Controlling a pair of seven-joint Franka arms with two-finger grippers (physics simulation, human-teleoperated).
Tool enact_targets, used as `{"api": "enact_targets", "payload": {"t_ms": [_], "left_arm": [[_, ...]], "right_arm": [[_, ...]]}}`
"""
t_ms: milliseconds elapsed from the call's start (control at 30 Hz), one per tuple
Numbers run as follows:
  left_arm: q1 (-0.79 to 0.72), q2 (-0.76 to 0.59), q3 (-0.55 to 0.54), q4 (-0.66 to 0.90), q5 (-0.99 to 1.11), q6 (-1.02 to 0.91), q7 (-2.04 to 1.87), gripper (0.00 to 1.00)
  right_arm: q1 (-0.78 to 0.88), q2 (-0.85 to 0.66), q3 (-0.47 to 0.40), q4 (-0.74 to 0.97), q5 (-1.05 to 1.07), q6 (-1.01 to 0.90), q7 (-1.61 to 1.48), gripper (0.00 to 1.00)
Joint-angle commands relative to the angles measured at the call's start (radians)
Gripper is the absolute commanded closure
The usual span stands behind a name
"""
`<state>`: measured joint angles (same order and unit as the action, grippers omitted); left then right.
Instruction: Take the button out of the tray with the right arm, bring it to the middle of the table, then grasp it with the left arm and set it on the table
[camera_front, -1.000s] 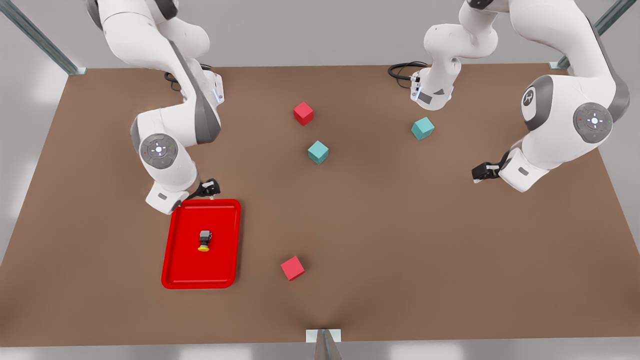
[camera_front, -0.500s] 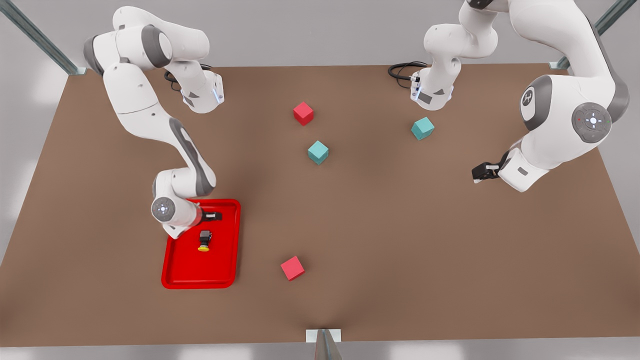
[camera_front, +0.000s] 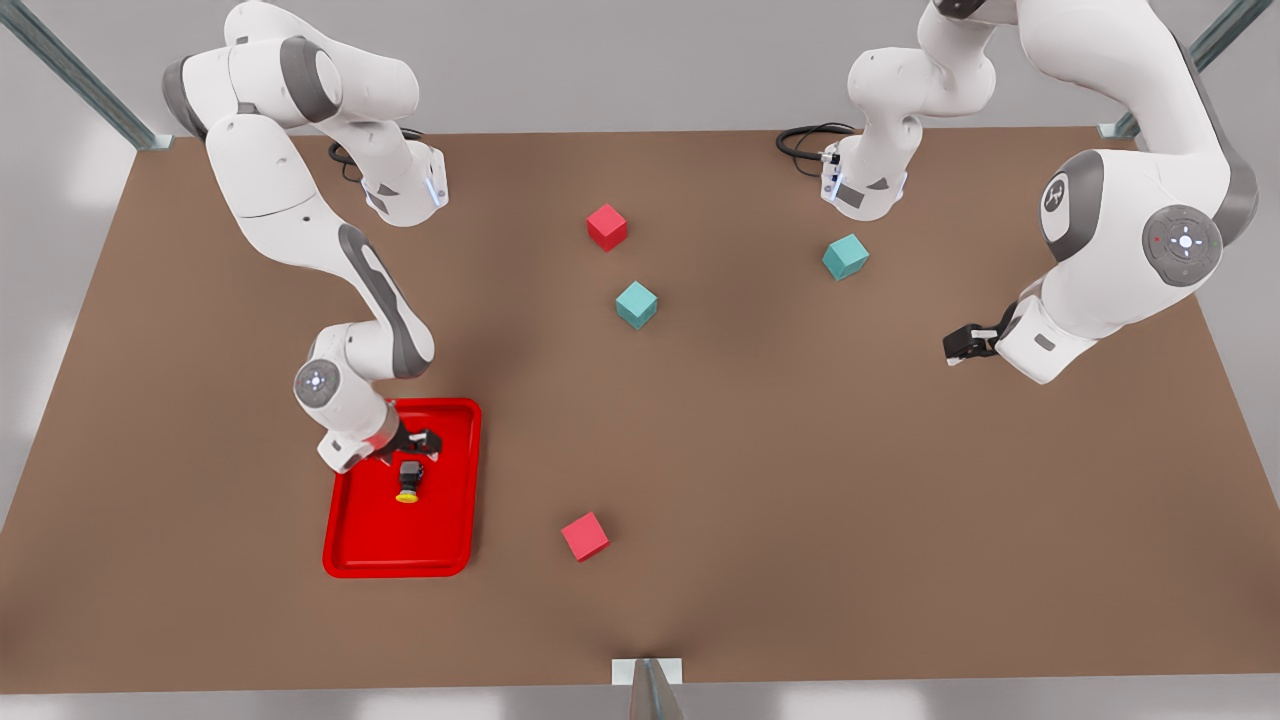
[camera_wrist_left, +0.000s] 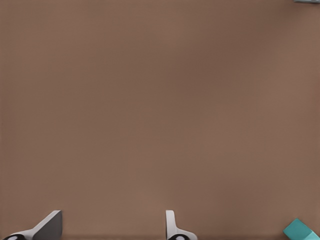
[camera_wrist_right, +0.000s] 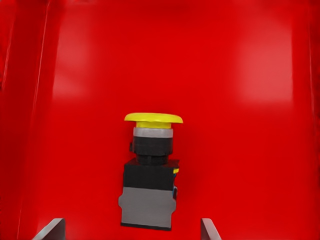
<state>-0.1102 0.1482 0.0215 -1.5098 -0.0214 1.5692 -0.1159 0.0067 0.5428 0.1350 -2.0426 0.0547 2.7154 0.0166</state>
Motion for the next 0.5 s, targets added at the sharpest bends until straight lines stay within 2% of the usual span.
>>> {"api": "enact_targets", "payload": {"t_ms": [0,133,400,467], "left_arm": [[0.000,-0.001,0.000,0.000,0.001,-0.001,0.001,0.00],[0.000,-0.001,0.000,0.000,0.001,-0.001,-0.001,0.00],[0.000,0.007,0.000,0.002,0.000,0.000,-0.002,0.00],[0.000,0.007,0.000,0.000,0.000,0.003,-0.002,0.00]], "right_arm": [[-0.004,0.022,0.000,0.019,-0.001,0.086,-0.135,0.00],[-0.004,0.089,0.000,0.101,-0.001,0.083,-0.144,0.00],[-0.004,0.103,-0.002,0.102,-0.001,0.080,-0.156,0.00],[-0.010,0.092,0.000,0.078,-0.001,0.015,-0.156,0.00]]}}
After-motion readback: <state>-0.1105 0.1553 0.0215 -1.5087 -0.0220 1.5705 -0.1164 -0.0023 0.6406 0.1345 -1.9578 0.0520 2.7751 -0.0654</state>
